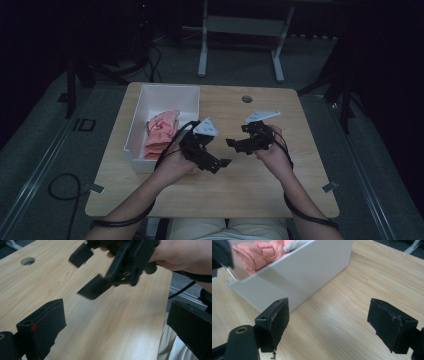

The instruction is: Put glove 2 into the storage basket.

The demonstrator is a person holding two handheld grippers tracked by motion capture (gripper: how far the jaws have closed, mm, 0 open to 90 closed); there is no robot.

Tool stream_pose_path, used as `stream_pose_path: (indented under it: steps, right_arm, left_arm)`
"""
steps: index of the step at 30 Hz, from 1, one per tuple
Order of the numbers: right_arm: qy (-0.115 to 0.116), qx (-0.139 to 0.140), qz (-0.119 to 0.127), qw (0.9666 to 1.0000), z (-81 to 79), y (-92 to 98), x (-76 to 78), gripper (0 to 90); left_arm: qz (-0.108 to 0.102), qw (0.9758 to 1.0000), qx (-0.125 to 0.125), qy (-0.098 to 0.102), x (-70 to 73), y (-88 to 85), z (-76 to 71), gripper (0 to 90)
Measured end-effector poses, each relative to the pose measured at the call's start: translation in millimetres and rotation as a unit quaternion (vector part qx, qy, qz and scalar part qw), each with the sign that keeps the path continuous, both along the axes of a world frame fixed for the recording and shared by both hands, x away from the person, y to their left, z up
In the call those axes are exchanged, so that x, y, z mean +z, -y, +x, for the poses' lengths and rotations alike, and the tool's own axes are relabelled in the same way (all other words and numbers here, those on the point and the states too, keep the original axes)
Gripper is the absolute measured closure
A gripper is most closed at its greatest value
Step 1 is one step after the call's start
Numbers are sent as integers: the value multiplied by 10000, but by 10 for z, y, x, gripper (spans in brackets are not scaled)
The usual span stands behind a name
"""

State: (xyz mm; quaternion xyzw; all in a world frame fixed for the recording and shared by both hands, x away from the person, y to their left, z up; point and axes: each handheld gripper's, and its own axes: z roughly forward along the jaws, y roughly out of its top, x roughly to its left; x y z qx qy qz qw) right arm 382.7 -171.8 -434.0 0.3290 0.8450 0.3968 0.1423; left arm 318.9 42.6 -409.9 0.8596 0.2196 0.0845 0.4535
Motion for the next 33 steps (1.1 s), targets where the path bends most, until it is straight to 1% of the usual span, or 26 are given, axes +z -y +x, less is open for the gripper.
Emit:
stream_pose_path:
  steps: [1,2,3,4,6,7,8,9,10,11,12,13,14,15,16,18,20,21,22,23,24,25,26,27,33]
  right_arm:
    - [0,0,0,10000,0,0,0,175]
    - [-15,6,-57,10000,-20,40,-46,173]
    - [-15,6,-57,10000,-20,40,-46,173]
    - [-11,5,-70,10000,-27,56,-63,171]
    - [-15,-5,-85,10000,-57,129,-128,170]
    - [-15,-5,-85,10000,-57,129,-128,170]
    - [-6,-12,-89,10000,-65,146,-144,169]
    - [0,-19,-101,9999,-76,173,-175,170]
    - [0,-18,-109,9999,-93,216,-230,164]
    - [0,-18,-109,9999,-93,216,-230,164]
    - [-15,-23,-147,9999,-106,260,-288,160]
    - [-15,-23,-147,9999,-106,260,-288,160]
    - [-31,-50,-169,9998,-123,303,-340,154]
    - [-31,-50,-169,9998,-123,303,-340,154]
    - [-58,-56,-166,9998,-138,345,-390,153]
    - [-68,-57,-157,9998,-143,360,-410,153]
    - [-68,-92,-198,9997,-171,416,-502,151]
    - [-68,-92,-198,9997,-171,416,-502,151]
    - [-50,-105,-246,9996,-190,451,-569,151]
    - [-50,-105,-246,9996,-190,451,-569,151]
    - [-51,-107,-273,9996,-193,467,-596,151]
    - [-51,-107,-273,9996,-193,467,-596,151]
    - [-61,-112,-278,9995,-203,495,-647,150]
    - [-53,-137,-330,9993,-217,530,-711,149]
    - [1,-244,-449,9987,-254,623,-869,147]
  left_arm:
    - [0,10000,0,0,0,0,0,15]
    - [97,9999,-98,83,-27,80,-59,15]
    - [97,9999,-98,83,-27,80,-59,15]
    - [111,9997,-152,128,-42,123,-94,15]
    - [87,9995,-289,92,-71,202,-148,15]
    - [87,9995,-289,92,-71,202,-148,15]
    - [81,9993,-343,87,-86,232,-166,15]
    - [78,9992,-385,72,-101,255,-179,15]
    - [66,9988,-481,31,-134,289,-199,15]
    - [66,9988,-481,31,-134,289,-199,15]
    - [101,9984,-551,5,-186,331,-215,15]
    - [101,9984,-551,5,-186,331,-215,15]
    - [102,9983,-582,-6,-225,355,-222,15]
    - [103,9981,-604,-31,-248,367,-223,15]
    - [77,9978,-646,-84,-289,386,-226,15]
    - [52,9972,-736,-133,-365,415,-232,15]
    - [77,9968,-780,-184,-427,439,-234,15]
    - [53,9965,-807,-202,-456,447,-237,15]
    - [50,9959,-866,-240,-533,468,-245,15]
    - [50,9959,-866,-240,-533,468,-245,15]
    - [83,9956,-896,-261,-592,483,-248,15]
    - [83,9956,-896,-261,-592,483,-248,15]
    - [125,9952,-927,-272,-669,500,-251,15]
    - [128,9950,-949,-278,-707,507,-252,15]
    - [149,9945,-961,-401,-954,531,-248,15]
